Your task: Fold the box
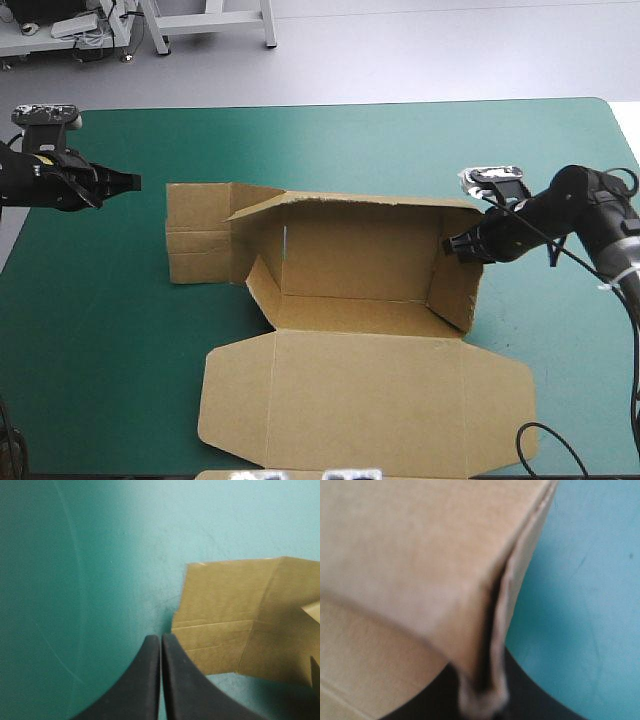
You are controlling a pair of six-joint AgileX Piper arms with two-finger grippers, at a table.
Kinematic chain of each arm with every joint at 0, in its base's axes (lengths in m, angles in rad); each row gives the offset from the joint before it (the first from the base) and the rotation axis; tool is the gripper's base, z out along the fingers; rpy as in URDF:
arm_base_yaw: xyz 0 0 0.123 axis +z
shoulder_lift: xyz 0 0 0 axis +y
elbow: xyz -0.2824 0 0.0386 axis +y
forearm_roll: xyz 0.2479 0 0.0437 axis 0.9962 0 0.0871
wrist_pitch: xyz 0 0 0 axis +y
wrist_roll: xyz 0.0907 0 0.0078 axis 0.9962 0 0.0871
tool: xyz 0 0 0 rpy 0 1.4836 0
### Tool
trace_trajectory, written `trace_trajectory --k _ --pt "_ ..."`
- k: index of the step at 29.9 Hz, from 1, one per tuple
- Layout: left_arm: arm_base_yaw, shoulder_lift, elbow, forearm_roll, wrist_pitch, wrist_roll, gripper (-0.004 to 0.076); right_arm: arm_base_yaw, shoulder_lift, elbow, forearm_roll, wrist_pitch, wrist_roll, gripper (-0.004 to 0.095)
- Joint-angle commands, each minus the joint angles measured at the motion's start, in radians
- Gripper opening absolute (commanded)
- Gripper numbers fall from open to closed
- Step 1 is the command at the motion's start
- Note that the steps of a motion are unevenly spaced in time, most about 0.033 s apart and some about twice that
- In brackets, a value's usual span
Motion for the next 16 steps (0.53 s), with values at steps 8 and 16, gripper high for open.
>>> trace_trajectory --k 8,16 --pt "-0.001 -0.026 0.054 -0.027 -0.014 0.004 -0.0003 0.116 0.136 -0.031 -0.053 -0.312 0.045 0.0071" --pt "-0.001 -0.026 0.060 -0.025 0.000 0.004 -0.0007 0.116 0.178 -0.048 -0.068 -0.355 0.087 0.0412"
